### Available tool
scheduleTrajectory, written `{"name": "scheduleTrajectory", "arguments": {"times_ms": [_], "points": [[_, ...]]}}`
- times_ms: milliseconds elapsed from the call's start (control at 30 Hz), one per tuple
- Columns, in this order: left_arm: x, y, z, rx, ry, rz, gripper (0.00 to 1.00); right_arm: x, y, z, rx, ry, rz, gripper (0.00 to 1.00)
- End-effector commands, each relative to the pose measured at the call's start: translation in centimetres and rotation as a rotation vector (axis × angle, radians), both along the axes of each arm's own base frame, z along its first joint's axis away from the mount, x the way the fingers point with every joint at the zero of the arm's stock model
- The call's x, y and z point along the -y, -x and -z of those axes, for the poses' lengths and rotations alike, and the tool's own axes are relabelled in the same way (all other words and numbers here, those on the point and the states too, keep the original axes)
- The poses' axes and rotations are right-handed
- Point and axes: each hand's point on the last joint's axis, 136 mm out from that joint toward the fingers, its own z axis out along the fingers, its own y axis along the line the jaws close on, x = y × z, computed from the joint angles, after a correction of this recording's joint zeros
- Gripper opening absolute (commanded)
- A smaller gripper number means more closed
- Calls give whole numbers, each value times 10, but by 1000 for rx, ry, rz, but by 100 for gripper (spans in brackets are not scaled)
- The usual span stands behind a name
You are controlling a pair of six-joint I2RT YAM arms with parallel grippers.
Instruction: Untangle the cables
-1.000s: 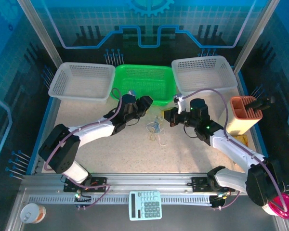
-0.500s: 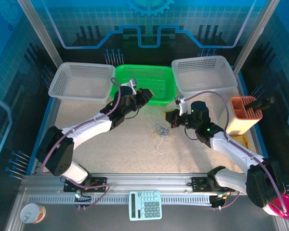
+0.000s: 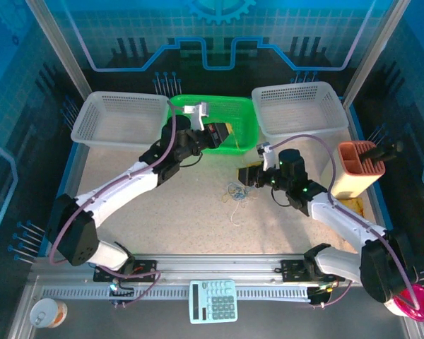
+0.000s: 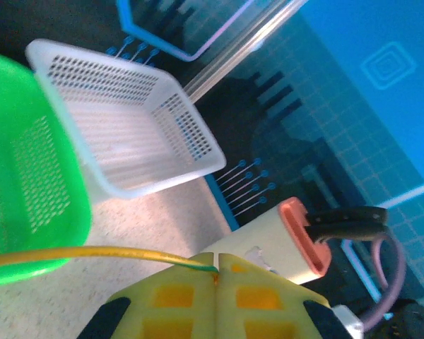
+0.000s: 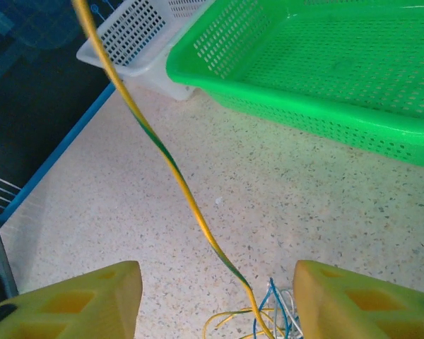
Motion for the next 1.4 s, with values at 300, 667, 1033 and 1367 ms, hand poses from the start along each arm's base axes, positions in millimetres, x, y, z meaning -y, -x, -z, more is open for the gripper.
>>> {"name": "scheduleTrajectory", "arguments": {"times_ms": [300,667,1033,1367], "points": [[22,41,-98,181,36,170,0,-8,-18,-25,67,5,54,71],[19,55,-162,224,106,194,0,-7,-32,35,-17,42,121,47],[2,75,-236,332,157,184,0,-2,-30,77,-86,78,158,46],[-23,68,-292,478,116,71,0,5,-20,91,-112,91,176,63]]}}
